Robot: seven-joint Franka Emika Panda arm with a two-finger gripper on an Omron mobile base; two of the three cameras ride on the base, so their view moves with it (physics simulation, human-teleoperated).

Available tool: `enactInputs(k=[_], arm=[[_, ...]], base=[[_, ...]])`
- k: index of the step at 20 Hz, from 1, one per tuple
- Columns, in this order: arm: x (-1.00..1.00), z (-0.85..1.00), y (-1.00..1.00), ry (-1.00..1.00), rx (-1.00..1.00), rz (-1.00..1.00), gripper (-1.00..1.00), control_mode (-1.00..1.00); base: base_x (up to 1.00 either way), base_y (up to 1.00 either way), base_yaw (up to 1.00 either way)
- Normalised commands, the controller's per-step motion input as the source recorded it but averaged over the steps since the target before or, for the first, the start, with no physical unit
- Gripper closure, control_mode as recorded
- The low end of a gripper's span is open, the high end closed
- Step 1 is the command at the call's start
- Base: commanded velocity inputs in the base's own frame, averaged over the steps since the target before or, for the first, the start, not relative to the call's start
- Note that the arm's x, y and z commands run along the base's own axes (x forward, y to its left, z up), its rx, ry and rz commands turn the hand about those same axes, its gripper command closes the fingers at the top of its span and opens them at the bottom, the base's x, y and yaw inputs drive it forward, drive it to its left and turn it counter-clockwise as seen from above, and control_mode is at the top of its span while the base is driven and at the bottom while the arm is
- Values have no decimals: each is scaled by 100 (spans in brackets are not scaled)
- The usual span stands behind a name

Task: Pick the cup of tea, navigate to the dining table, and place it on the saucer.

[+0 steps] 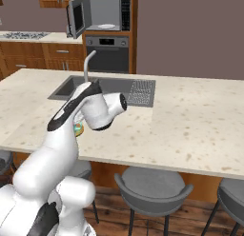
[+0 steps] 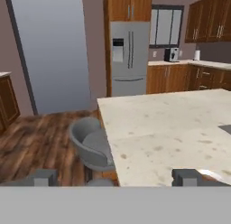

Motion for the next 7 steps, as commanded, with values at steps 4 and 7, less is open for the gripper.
enactInputs(k=[4,7], arm=[[-96,30,-29,27,0,-20,-100,-100],[-88,5,-31,30,0,-25,-100,-100]], base=[[0,0,0],[0,0,0]])
